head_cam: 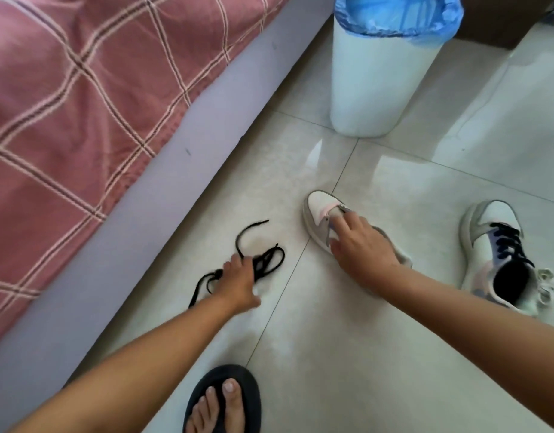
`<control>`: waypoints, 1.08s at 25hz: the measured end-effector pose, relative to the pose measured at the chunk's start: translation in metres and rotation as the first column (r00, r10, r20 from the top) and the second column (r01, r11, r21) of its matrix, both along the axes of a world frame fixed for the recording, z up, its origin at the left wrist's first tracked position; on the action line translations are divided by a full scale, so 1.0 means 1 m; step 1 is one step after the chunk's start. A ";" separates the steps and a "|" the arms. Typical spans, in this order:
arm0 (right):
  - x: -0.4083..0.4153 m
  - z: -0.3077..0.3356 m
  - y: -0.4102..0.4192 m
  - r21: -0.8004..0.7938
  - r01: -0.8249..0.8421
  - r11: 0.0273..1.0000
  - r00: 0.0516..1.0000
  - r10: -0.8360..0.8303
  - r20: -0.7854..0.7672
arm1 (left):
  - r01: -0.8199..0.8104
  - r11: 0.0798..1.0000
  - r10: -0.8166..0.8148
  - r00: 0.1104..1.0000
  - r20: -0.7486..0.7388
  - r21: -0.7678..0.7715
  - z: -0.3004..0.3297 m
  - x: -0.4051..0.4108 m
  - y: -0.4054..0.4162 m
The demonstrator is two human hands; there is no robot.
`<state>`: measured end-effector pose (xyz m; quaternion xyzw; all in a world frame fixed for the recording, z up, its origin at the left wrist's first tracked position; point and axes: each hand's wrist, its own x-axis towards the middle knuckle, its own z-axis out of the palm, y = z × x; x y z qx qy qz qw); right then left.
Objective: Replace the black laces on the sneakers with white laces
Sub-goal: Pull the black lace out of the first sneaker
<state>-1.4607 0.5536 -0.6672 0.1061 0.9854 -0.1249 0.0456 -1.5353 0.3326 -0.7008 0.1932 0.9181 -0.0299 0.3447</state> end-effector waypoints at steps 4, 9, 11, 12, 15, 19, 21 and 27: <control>-0.002 -0.002 -0.037 -0.164 -0.355 0.921 0.931 0.364 0.031 | 0.106 0.980 -0.140 0.968 0.207 0.167 0.005 0.022 0.024; -0.007 0.019 -0.052 -0.876 0.217 0.431 0.903 0.253 0.348 | -0.236 0.855 -0.048 0.850 0.524 0.462 0.069 -0.015 0.043; -0.013 0.032 -0.045 -0.918 0.286 0.275 0.923 0.176 0.341 | -0.402 0.752 0.015 0.804 0.595 0.523 0.083 -0.032 0.042; -0.016 0.037 -0.043 -0.929 0.335 0.159 0.923 0.143 0.358 | -0.496 0.666 0.050 0.775 0.630 0.557 0.085 -0.038 0.043; -0.028 0.049 -0.035 -0.882 0.450 -0.138 0.892 0.024 0.451 | -0.753 0.314 0.132 0.637 0.759 0.578 0.089 -0.054 0.057; -0.039 0.069 -0.026 -0.809 0.480 -0.341 0.852 -0.038 0.522 | -0.964 0.110 -0.112 0.229 0.967 0.241 0.100 -0.066 0.084; -0.037 0.079 -0.022 -0.776 0.521 -0.357 0.836 0.028 0.548 | -0.996 0.005 -0.171 0.089 0.981 0.091 0.104 -0.067 0.099; -0.035 0.119 -0.007 -0.346 0.134 0.929 0.900 0.032 0.435 | -0.535 0.437 0.024 0.811 0.585 0.723 0.091 -0.078 0.122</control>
